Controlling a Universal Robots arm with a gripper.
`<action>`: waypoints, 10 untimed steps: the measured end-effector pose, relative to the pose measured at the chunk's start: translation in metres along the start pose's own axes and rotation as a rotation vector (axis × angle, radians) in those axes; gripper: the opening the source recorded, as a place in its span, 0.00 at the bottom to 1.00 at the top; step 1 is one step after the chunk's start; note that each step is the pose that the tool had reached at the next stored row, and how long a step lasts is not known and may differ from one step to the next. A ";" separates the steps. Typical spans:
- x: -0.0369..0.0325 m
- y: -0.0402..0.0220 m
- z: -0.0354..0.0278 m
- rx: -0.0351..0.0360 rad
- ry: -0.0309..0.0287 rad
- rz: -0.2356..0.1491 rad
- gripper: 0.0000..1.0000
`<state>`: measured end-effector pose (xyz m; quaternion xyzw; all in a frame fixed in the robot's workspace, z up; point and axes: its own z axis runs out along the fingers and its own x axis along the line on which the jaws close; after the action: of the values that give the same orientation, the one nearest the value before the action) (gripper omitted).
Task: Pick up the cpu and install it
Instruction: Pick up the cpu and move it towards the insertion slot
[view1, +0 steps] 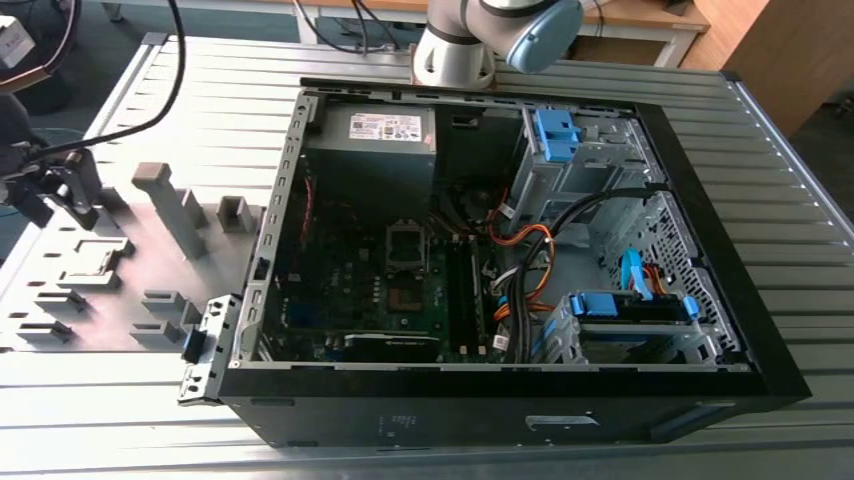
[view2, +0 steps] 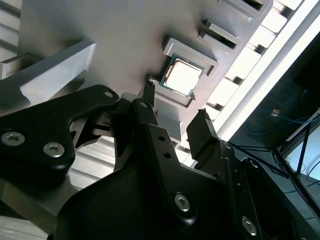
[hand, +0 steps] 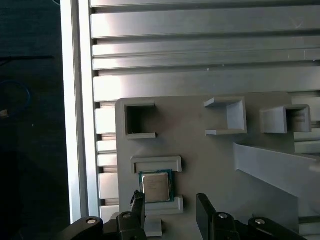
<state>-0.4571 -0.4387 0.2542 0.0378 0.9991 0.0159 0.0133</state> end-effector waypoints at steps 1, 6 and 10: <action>0.0001 0.0000 0.0013 0.0000 0.0000 0.000 0.53; 0.0003 -0.0002 0.0066 0.0000 0.0000 0.000 0.53; 0.0007 -0.0005 0.0133 0.0000 0.0000 0.000 0.53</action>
<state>-0.4575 -0.4387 0.2409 0.0378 0.9991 0.0159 0.0133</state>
